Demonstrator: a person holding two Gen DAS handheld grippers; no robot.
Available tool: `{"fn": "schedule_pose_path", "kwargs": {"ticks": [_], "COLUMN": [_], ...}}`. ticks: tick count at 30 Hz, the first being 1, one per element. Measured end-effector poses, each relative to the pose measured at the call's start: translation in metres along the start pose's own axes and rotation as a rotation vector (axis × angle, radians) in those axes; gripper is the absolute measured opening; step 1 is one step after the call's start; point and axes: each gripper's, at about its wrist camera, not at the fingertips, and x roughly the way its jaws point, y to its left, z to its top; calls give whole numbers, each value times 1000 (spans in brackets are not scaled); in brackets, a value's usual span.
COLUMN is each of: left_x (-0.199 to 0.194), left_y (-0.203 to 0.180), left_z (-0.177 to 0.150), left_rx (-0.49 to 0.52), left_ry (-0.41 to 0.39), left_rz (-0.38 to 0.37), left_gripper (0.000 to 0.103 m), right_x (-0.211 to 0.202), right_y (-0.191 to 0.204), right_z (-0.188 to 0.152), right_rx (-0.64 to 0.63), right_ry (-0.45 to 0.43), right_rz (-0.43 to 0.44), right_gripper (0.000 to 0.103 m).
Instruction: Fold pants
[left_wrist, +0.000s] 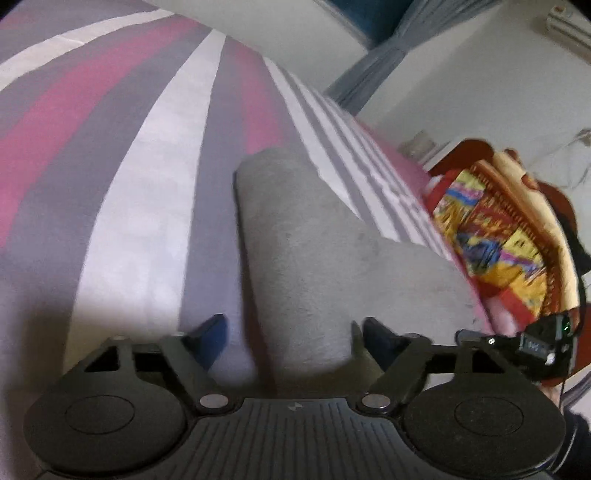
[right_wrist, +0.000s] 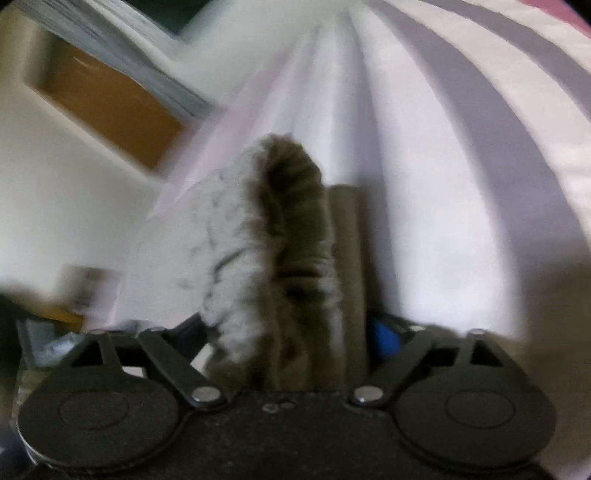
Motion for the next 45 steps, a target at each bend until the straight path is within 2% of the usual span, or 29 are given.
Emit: {"fn": "schedule_pose_path", "kwargs": {"ticks": [2, 3, 5, 7, 9, 11, 14, 17, 20, 22, 24, 31, 38, 45], "left_x": [-8, -13, -23, -18, -21, -31, -58, -97, -125, -143, -159, -220, -272, -318], "left_y": [-10, -18, -33, -48, -53, -58, -64, -77, -96, -106, -120, -164, -182, -211], "left_z": [-9, -17, -33, -47, -50, -54, -71, -93, -122, -140, -155, -198, -223, -255], "left_rx": [25, 39, 102, 225, 197, 157, 155, 164, 219, 269, 294, 341, 338, 382], "left_ry": [-15, -25, -43, -29, -59, -81, -132, -210, -231, -238, -265, -334, -359, -394], "left_rz": [3, 28, 36, 180, 226, 228, 266, 274, 284, 313, 324, 336, 340, 338], "left_gripper": [93, 93, 98, 100, 103, 103, 103, 103, 103, 103, 103, 103, 103, 103], "right_x": [-5, -10, -26, -34, -22, -25, -49, -86, -120, -129, -142, -186, -221, -262], "right_y": [4, 3, 4, 3, 9, 21, 37, 47, 70, 88, 109, 152, 170, 184], "right_z": [-6, -10, -17, -30, -38, -37, -55, -83, -114, -118, -136, -191, -237, -272], "right_rx": [20, 21, 11, -14, -90, -76, -56, -79, -160, -255, -339, -473, -478, -458], "right_ry": [-8, -17, -61, -74, -28, -31, -89, -176, -259, -289, -326, -407, -437, -488], "right_rz": [3, 9, 5, 24, -51, -100, -75, -76, -91, -164, -224, -275, -291, -314], "right_gripper": [88, 88, 89, 89, 89, 89, 91, 90, 91, 92, 92, 92, 92, 92]}}
